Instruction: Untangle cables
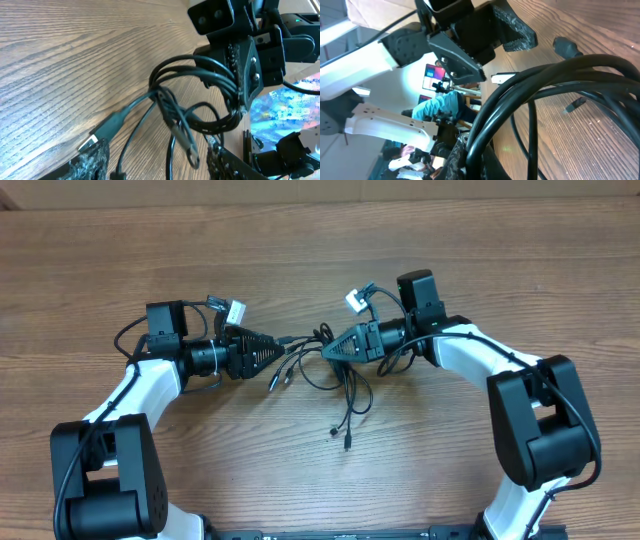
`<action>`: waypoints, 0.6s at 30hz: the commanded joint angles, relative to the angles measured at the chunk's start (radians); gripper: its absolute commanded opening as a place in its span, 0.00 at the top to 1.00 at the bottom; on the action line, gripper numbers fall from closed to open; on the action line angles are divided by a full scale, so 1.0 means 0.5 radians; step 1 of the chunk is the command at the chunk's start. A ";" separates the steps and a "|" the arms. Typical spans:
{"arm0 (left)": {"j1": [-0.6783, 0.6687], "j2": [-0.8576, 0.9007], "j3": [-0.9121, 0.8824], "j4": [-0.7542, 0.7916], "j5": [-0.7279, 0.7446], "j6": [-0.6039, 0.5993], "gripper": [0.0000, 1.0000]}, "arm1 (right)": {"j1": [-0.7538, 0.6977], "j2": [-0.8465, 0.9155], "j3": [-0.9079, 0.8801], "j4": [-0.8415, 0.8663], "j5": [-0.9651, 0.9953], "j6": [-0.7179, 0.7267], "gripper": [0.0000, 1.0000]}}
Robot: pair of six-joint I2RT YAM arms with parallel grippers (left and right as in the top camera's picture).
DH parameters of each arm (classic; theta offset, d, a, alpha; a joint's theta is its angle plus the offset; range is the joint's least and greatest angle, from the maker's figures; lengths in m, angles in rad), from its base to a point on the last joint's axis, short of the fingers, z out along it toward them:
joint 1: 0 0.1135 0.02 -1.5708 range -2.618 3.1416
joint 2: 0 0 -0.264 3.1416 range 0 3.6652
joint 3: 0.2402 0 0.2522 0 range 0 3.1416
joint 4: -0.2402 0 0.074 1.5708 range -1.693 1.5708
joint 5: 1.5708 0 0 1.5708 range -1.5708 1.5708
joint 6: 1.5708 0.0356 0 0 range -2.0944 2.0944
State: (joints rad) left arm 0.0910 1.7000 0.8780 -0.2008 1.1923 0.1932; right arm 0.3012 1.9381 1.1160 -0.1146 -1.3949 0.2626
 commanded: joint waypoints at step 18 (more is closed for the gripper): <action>-0.036 0.014 0.031 -0.001 0.260 0.012 0.49 | -0.044 -0.065 -0.005 0.561 -0.205 0.584 0.96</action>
State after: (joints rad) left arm 0.0910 1.7000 0.8780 -0.2008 1.2648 0.1928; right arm 0.2829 1.9381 1.1114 0.0837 -1.4662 0.4160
